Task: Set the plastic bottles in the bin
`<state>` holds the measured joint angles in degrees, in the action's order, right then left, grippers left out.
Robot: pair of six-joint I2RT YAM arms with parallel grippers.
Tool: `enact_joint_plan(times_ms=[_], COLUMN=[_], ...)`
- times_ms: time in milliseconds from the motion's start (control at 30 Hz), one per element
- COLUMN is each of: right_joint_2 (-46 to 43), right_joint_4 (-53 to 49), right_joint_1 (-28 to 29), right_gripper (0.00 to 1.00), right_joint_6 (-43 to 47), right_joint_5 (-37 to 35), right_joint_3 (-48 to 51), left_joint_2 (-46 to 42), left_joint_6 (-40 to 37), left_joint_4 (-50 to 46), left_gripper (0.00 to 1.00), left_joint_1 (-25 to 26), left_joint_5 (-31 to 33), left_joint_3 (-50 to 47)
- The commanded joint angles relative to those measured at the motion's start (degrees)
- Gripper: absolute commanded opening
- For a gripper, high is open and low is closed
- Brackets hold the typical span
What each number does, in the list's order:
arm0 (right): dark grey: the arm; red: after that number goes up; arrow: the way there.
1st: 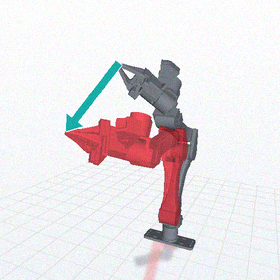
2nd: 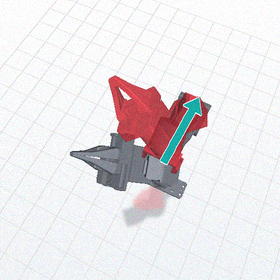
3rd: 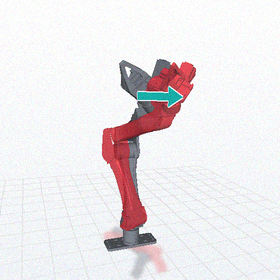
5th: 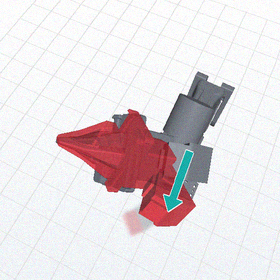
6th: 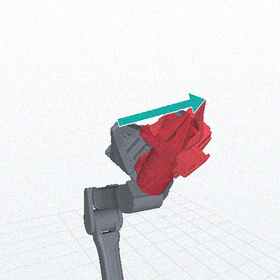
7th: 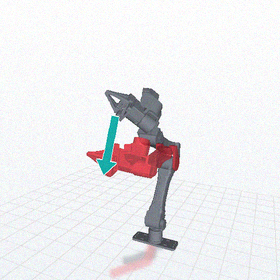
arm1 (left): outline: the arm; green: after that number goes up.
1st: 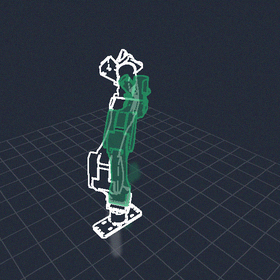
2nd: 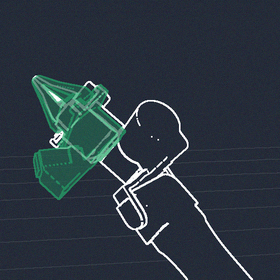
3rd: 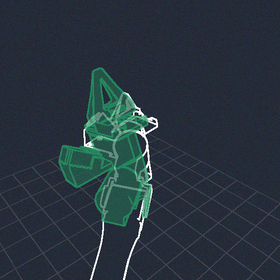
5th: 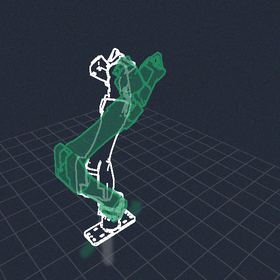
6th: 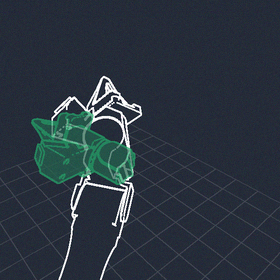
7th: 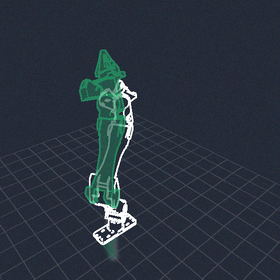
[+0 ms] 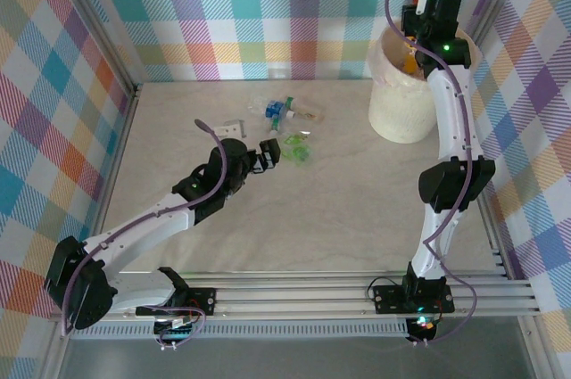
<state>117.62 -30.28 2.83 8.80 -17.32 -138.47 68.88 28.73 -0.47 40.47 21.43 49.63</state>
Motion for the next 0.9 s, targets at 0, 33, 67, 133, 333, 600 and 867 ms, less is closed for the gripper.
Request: enact_joint_plan(times_ms=[0, 33, 67, 133, 333, 600, 867], right_joint_2=[3.9, 4.6, 5.2, 6.4, 8.4, 13.4, 14.6], right_joint_4=[-7.5, -8.0, -8.3, -9.0, -10.4, -11.3, -10.1], right_joint_1=[-0.5, -0.5, -0.5, -0.5, -0.5, -0.6, -1.1], right_gripper=[0.53, 0.53, 0.53, 0.54, 0.55, 0.65, 0.9], right_joint_6=[-1.5, -2.0, -2.6, -4.3, -6.6, -6.6, -8.1], right_joint_5=[-0.6, -0.9, -0.9, -0.9, -0.7, -2.6, -5.6], right_joint_3=[-0.5, -0.9, -1.4, -2.7, -3.6, -9.1, -13.0], left_joint_2=[-1.3, -1.3, -1.2, -1.2, -1.1, 0.5, 1.2], left_joint_6=[1.4, 1.4, 1.3, 1.2, 1.0, 1.0, 1.2], left_joint_4=[0.7, 0.4, 0.1, -0.2, -0.8, -1.9, -2.4], left_gripper=[1.0, 1.0, 1.0, 1.0, 1.0, 1.0, 1.0], left_joint_1=[-0.1, -0.1, -0.1, -0.1, -0.3, -0.6, -0.6], left_joint_5=[4.2, 4.4, 4.5, 4.6, 5.0, 4.5, 4.2], left_joint_3=[-0.7, -0.7, -0.5, -0.4, -0.4, 0.9, 1.3])
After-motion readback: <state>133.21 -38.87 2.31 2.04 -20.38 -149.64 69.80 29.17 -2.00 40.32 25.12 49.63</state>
